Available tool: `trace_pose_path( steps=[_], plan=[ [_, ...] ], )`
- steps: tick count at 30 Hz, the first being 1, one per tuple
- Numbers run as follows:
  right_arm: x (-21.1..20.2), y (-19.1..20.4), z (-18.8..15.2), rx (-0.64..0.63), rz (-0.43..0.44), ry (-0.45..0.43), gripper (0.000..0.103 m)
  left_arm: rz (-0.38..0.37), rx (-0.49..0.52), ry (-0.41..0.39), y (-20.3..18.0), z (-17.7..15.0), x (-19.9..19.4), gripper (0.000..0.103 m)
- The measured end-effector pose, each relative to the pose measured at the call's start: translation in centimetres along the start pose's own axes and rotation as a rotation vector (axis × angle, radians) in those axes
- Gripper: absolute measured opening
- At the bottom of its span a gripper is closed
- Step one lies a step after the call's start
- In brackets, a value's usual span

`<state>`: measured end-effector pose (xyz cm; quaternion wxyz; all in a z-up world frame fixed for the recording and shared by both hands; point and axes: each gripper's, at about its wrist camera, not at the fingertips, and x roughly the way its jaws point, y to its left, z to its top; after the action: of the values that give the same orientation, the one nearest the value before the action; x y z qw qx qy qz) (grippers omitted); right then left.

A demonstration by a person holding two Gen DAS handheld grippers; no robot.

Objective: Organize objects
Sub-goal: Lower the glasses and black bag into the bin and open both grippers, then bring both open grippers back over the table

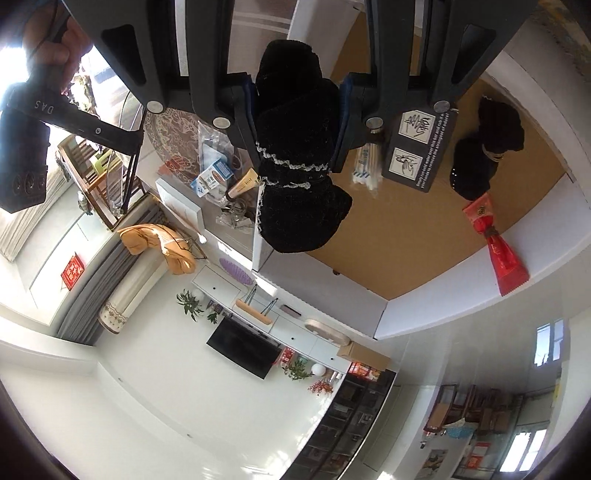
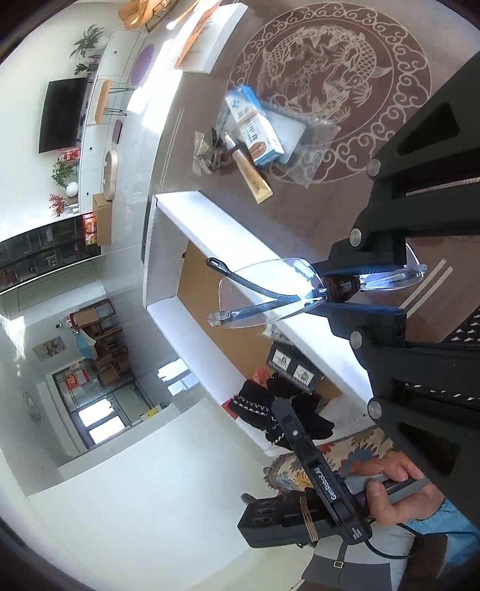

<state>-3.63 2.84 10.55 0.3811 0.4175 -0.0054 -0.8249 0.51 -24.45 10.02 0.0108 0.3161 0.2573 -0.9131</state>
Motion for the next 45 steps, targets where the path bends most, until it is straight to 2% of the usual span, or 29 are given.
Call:
trace_pose_path(
  steps=[4, 7, 10, 12, 13, 14, 15, 16, 18, 21, 22, 23, 25, 26, 28, 30, 32, 34, 38, 40, 45],
  plan=[
    [5.0, 5.1, 2.9, -0.034, 0.095, 0.008, 0.014, 0.135, 0.039, 0.056, 3.4, 2.2, 1.2, 0.033],
    [9.9, 7.8, 3.9, -0.021, 0.148, 0.078, 0.014, 0.223, 0.07, 0.102, 5.5, 2.8, 2.1, 0.033],
    [14.5, 9.3, 3.6, -0.004, 0.151, 0.154, 0.014, 0.284, 0.089, 0.141, 7.1, 2.6, 3.3, 0.034],
    [17.0, 9.9, 3.2, 0.005, 0.14, 0.186, 0.018, 0.324, 0.087, 0.164, 8.0, 2.2, 3.9, 0.037],
    [17.9, 10.1, 2.9, 0.008, 0.127, 0.203, 0.027, 0.338, 0.078, 0.176, 8.5, 2.0, 4.2, 0.044],
    [18.7, 10.2, 2.7, 0.017, 0.111, 0.221, 0.042, 0.349, 0.067, 0.183, 8.9, 1.8, 4.3, 0.05],
    [19.1, 10.1, 2.5, 0.028, 0.11, 0.226, 0.05, 0.355, 0.073, 0.169, 8.9, 1.6, 4.2, 0.055],
    [19.1, 10.0, 2.3, 0.039, 0.112, 0.218, 0.062, 0.371, 0.079, 0.155, 8.7, 1.4, 3.9, 0.07],
    [18.3, 9.3, 2.1, 0.043, 0.117, 0.171, 0.067, 0.397, 0.076, 0.109, 8.1, 1.0, 3.1, 0.088],
    [14.7, 7.7, 2.0, 0.016, 0.096, 0.044, 0.071, 0.385, 0.083, 0.053, 6.3, 0.3, 1.7, 0.089],
    [13.2, 6.9, 1.6, 0.0, 0.068, -0.008, 0.082, 0.37, 0.094, 0.04, 5.3, 0.1, 1.2, 0.089],
    [11.4, 6.1, 0.9, -0.019, 0.019, -0.062, 0.095, 0.353, 0.109, 0.027, 4.3, -0.4, 0.8, 0.089],
    [8.5, 3.6, -1.3, -0.053, -0.12, -0.139, 0.103, 0.295, 0.15, 0.013, 1.6, -1.7, 0.3, 0.089],
    [7.5, 1.9, -2.8, -0.061, -0.193, -0.156, 0.103, 0.251, 0.175, 0.017, 0.0, -2.3, 0.2, 0.089],
    [6.0, -2.4, -6.1, -0.059, -0.338, -0.137, 0.103, 0.153, 0.229, 0.045, -3.4, -3.8, 0.5, 0.089],
    [4.7, -7.2, -9.5, -0.023, -0.46, -0.057, 0.103, 0.069, 0.286, 0.084, -7.0, -6.0, 1.0, 0.089],
    [3.2, -11.2, -12.3, 0.03, -0.545, -0.001, 0.103, 0.004, 0.341, 0.14, -10.3, -8.5, 2.0, 0.093],
    [1.2, -13.9, -14.4, 0.071, -0.595, 0.015, 0.103, -0.036, 0.378, 0.186, -13.0, -11.1, 3.4, 0.098],
    [-1.6, -16.6, -16.5, 0.126, -0.635, 0.003, 0.103, -0.008, 0.417, 0.276, -15.7, -15.4, 7.7, 0.098],
    [-2.0, -17.2, -16.8, 0.148, -0.632, -0.002, 0.103, 0.025, 0.422, 0.309, -15.8, -16.8, 9.5, 0.097],
    [-1.8, -17.6, -18.0, 0.192, -0.623, -0.018, 0.103, 0.113, 0.466, 0.304, -14.3, -18.5, 11.0, 0.097]
  ],
)
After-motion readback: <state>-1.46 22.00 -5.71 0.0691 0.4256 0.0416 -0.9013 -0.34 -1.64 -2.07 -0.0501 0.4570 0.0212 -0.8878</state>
